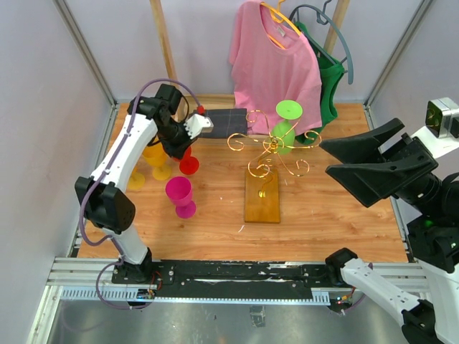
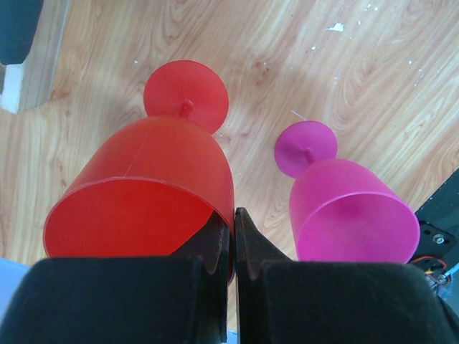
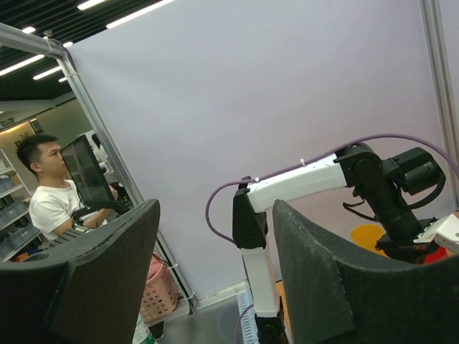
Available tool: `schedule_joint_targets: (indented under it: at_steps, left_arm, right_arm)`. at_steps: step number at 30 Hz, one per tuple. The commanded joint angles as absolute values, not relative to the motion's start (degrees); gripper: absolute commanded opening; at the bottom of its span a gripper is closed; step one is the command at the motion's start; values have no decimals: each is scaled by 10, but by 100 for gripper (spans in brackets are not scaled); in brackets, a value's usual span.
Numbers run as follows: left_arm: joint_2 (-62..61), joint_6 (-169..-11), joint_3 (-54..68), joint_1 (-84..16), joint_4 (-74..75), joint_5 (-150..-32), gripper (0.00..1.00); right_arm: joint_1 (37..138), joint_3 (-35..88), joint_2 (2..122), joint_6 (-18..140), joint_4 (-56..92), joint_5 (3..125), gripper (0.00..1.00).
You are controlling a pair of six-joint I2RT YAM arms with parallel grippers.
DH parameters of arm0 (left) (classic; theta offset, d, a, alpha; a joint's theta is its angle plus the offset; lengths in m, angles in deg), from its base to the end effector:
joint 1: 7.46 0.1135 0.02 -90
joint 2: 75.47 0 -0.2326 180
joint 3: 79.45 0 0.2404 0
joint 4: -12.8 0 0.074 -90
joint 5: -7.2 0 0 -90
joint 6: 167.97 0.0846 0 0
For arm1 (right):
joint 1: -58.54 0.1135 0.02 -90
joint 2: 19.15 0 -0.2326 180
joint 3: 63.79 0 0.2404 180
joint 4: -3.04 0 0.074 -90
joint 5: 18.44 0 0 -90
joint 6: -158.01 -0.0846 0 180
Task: Take the wine glass off the wine glass rack
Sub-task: Place the wine glass at the center of the board.
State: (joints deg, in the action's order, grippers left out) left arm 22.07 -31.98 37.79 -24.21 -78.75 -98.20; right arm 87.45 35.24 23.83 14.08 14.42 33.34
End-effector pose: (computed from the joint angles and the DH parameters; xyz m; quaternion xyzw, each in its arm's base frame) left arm 0.3050 -0.1153 0.2773 0.5275 0.8245 -0.0886 0.1846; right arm 0.0482 0.0864 0.5702 -0.2161 0.4209 0.6714 0.5704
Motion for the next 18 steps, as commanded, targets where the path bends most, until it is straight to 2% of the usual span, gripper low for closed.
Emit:
schedule_joint_targets:
  at_steps: [1,18]
  left_arm:
    - [235,-302,393,-250,-786,-962,0]
    - [298,-304,397,-263,-777,-943,0]
  right_arm:
    - [872,350,222,155,160,353,66]
    - [872,349,195,175,189,378,66]
